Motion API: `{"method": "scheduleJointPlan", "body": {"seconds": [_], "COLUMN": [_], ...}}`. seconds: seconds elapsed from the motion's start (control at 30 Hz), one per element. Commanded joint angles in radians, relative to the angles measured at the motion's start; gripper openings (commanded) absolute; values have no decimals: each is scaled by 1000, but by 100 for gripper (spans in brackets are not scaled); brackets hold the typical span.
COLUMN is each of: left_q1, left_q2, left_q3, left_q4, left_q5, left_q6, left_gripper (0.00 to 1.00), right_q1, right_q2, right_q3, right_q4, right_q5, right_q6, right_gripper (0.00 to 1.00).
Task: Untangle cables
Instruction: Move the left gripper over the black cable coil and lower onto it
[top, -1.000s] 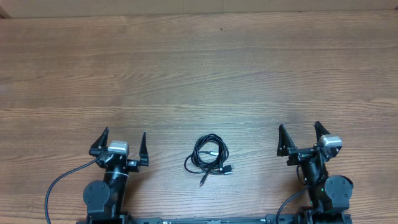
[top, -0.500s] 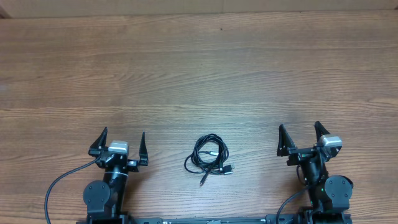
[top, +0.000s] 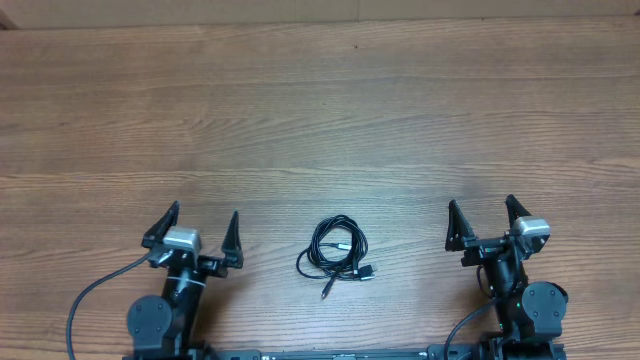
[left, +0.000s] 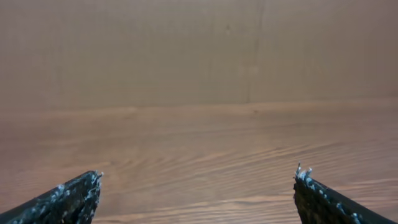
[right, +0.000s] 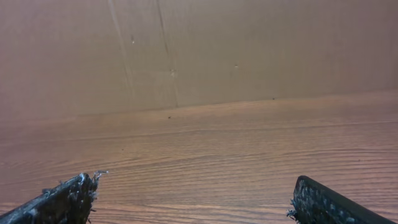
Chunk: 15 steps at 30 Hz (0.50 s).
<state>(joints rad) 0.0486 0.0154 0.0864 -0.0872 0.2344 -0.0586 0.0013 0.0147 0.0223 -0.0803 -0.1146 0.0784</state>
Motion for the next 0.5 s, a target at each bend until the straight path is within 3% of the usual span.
{"method": "scheduleJointPlan", "body": {"seconds": [0.0, 0.2, 0.47], "left_q1": [10, 10, 10], "left_q2": [25, 168, 486], "left_q3": [127, 326, 678], "left_q4": [-73, -254, -543], "left_q5": [34, 62, 158], "left_q6": [-89, -87, -87], "left_gripper": [99, 100, 100], "right_q1": [4, 4, 4], "right_q2": [-11, -11, -11], "right_q3": [-14, -14, -14], "right_q4": [5, 5, 5], "right_q5": [8, 8, 8], "right_q6": [6, 6, 6], "right_gripper": [100, 100, 100]}}
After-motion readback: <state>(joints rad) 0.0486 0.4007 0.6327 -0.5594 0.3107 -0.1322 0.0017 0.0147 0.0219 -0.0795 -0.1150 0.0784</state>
